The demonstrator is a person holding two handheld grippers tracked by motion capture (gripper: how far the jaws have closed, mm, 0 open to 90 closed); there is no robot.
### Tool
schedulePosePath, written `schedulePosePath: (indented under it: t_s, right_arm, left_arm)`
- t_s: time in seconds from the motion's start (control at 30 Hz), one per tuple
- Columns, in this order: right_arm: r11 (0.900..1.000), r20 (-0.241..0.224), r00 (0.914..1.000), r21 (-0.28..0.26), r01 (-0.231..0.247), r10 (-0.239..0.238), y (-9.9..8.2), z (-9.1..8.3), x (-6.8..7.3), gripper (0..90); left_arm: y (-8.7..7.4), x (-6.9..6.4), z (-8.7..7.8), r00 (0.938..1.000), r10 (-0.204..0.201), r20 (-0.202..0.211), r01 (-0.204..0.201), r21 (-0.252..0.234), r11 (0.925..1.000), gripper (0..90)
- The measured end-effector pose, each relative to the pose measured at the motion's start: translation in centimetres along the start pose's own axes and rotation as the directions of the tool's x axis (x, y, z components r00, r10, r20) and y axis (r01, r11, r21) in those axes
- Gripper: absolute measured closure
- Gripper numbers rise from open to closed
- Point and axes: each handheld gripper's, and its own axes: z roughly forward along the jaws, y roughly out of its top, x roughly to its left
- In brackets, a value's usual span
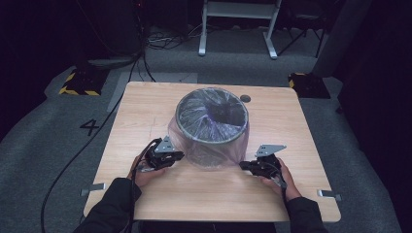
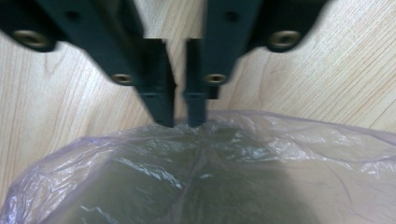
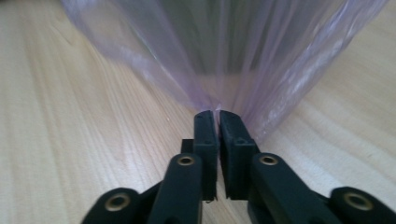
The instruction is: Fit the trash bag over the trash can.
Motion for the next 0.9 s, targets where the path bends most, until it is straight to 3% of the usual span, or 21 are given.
schedulePosePath:
  t_s: [0.1, 0.17, 0.3, 0.4, 0.47, 0.6, 0.73, 0.9]
  right_arm:
    - [0.999, -0.006, 1.0, -0.045, 0.002, -0.002, -0.1, -0.9, 0.0, 76.4]
    - [0.999, -0.003, 0.9999, -0.044, 0.013, -0.013, -0.3, -1.3, 0.1, 66.7]
    - [0.9987, 0.014, 0.9998, -0.049, 0.016, -0.016, -0.4, -2.0, 0.1, 47.8]
    - [0.9972, 0.043, 0.9989, -0.071, 0.023, -0.02, -0.4, -2.8, 0.3, 36.1]
    - [0.9956, 0.066, 0.9975, -0.089, 0.032, -0.026, -0.3, -3.4, 0.4, 31.7]
    - [0.9902, 0.081, 0.9967, -0.139, 0.016, -0.004, -0.2, -4.4, 0.3, 25.0]
    - [0.9866, 0.109, 0.994, -0.162, 0.017, 0.001, 0.0, -5.1, 0.2, 23.0]
    - [0.9785, 0.151, 0.9886, -0.205, 0.027, 0.004, 0.4, -5.9, 0.2, 22.5]
  left_arm:
    - [-0.3, -0.4, 0.1, 0.9999, 0.012, -0.01, -0.012, 0.025, 0.9996, 68.5]
    - [-0.4, -0.6, -0.1, 0.9999, 0.0, -0.012, 0.0, 0.035, 0.9994, 59.4]
    - [-0.6, -0.7, -0.7, 0.9964, -0.084, 0.009, 0.084, 0.033, 0.9959, 28.8]
    - [-1.0, -1.0, -1.2, 0.9955, -0.095, -0.004, 0.095, 0.021, 0.9953, 15.4]
    - [-1.2, -1.4, -1.5, 0.9953, -0.095, -0.018, 0.096, 0.017, 0.9953, 16.2]
    - [-1.4, -2.5, -2.3, 0.9988, -0.03, -0.039, 0.03, 0.0, 0.9995, 15.6]
    - [-1.5, -3.2, -2.9, 0.9987, -0.041, -0.03, 0.041, -0.013, 0.9991, 15.5]
    - [-2.1, -3.9, -2.5, 0.9996, -0.023, -0.015, 0.024, 0.04, 0.9989, 15.5]
